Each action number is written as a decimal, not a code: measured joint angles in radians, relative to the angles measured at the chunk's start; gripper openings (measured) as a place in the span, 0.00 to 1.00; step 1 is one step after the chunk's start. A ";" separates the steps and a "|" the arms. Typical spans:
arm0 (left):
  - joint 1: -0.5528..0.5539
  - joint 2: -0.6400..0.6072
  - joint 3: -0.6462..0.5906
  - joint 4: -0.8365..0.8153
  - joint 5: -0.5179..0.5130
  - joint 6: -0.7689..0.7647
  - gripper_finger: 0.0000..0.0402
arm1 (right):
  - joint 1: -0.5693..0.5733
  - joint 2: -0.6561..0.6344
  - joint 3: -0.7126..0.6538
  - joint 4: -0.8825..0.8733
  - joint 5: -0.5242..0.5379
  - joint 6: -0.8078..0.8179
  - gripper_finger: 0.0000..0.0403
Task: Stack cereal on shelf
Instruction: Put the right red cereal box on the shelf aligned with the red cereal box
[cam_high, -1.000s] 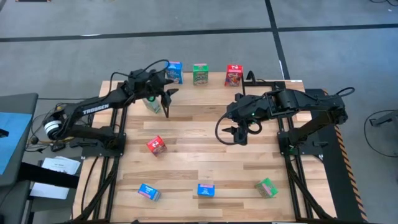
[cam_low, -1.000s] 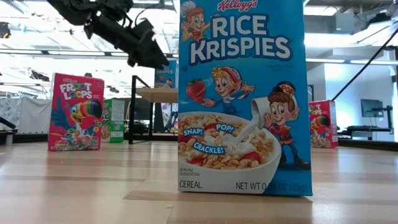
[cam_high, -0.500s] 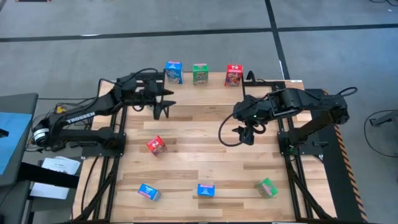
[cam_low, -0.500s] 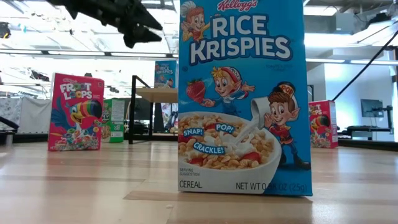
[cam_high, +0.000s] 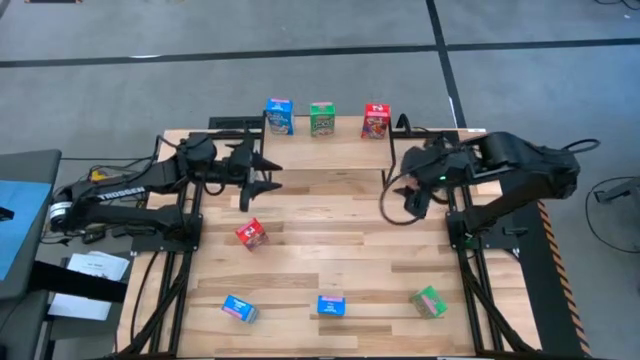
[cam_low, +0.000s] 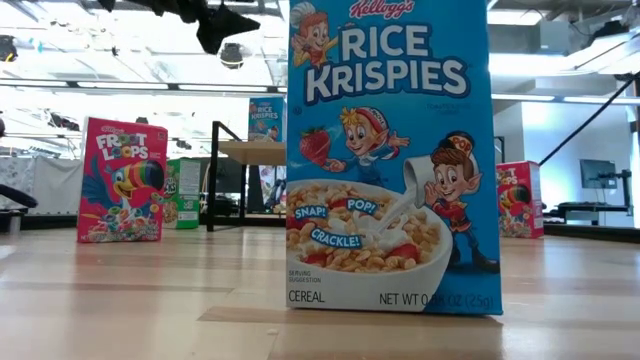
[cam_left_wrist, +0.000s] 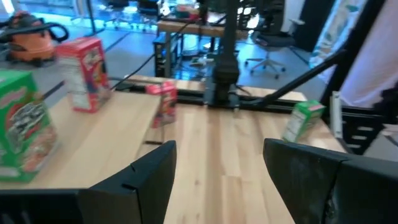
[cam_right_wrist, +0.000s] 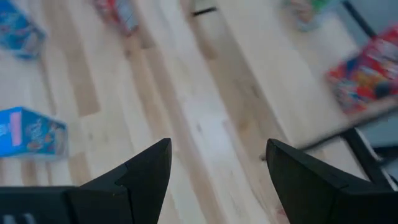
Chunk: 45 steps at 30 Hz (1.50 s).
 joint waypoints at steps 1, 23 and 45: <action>-0.013 -0.001 0.000 0.003 0.000 0.000 0.58 | 0.000 -0.012 -0.006 0.000 0.018 0.025 0.71; -0.118 0.000 0.000 -0.068 -0.004 0.062 0.58 | -0.068 -0.096 -0.117 -0.200 0.107 0.353 0.71; -0.118 0.000 0.000 -0.070 -0.004 0.071 0.58 | -0.463 -0.095 -0.117 -0.197 -0.001 0.253 0.71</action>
